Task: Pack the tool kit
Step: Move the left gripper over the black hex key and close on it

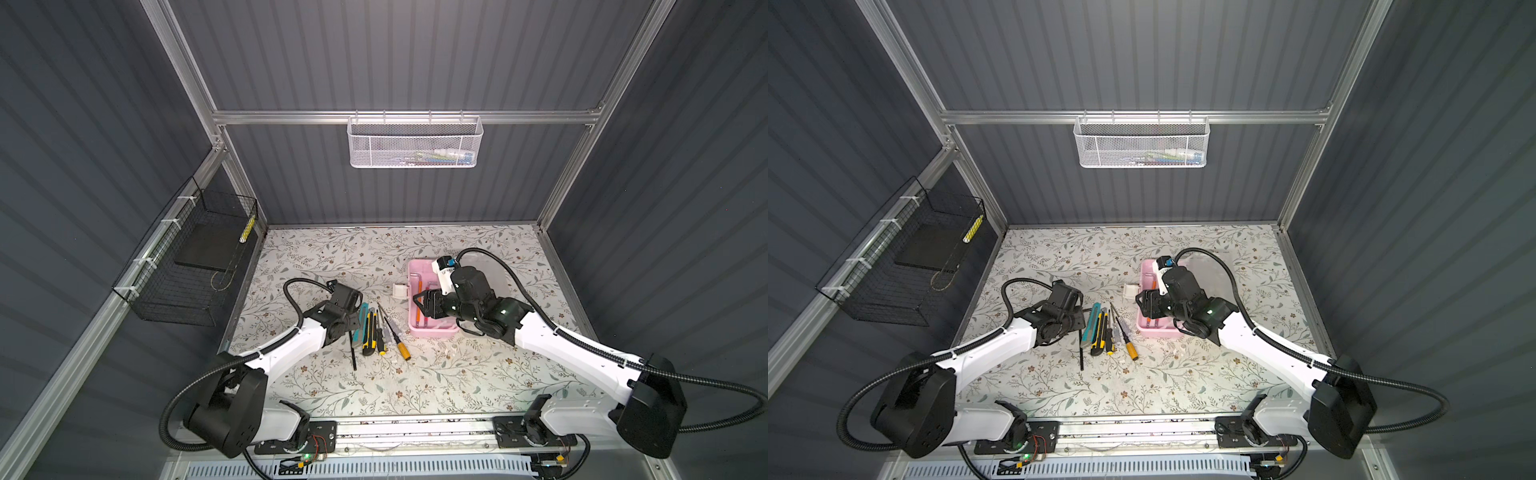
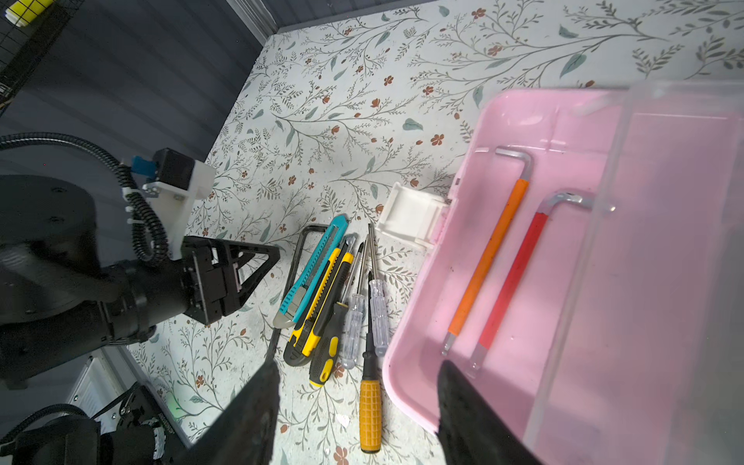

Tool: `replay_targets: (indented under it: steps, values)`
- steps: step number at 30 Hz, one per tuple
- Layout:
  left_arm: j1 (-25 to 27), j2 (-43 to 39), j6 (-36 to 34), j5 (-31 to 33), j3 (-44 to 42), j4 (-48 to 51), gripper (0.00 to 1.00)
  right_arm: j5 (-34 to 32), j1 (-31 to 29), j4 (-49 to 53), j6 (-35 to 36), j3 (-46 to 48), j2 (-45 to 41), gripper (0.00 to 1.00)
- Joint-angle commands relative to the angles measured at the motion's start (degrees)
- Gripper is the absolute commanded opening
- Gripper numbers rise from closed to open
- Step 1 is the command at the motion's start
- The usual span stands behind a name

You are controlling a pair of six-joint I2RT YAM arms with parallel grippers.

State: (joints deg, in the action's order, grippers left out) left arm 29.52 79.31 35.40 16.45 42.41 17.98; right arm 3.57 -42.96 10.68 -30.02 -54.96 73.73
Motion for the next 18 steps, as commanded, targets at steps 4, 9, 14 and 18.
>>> replay_targets:
  steps: [4, 9, 14, 18]
  values:
    - [-1.0, 4.8, 0.1, -2.9, 0.8, -3.6, 0.44, 1.0, -0.4, -0.4, -1.0, -0.1, 0.1, 0.61]
    - [-1.3, 6.8, 0.4, -3.1, 0.2, -3.7, 0.36, 0.5, -0.4, -0.3, -1.1, 0.2, 0.0, 0.62]
    - [-1.5, 8.1, 0.8, -3.9, -0.4, -4.5, 0.3, 0.4, -0.4, -0.7, -1.4, 0.4, 0.2, 0.62]
    - [-1.7, 8.7, 0.8, -4.0, -0.3, -4.2, 0.23, 0.2, -0.4, -0.6, -1.5, 0.5, 0.5, 0.63]
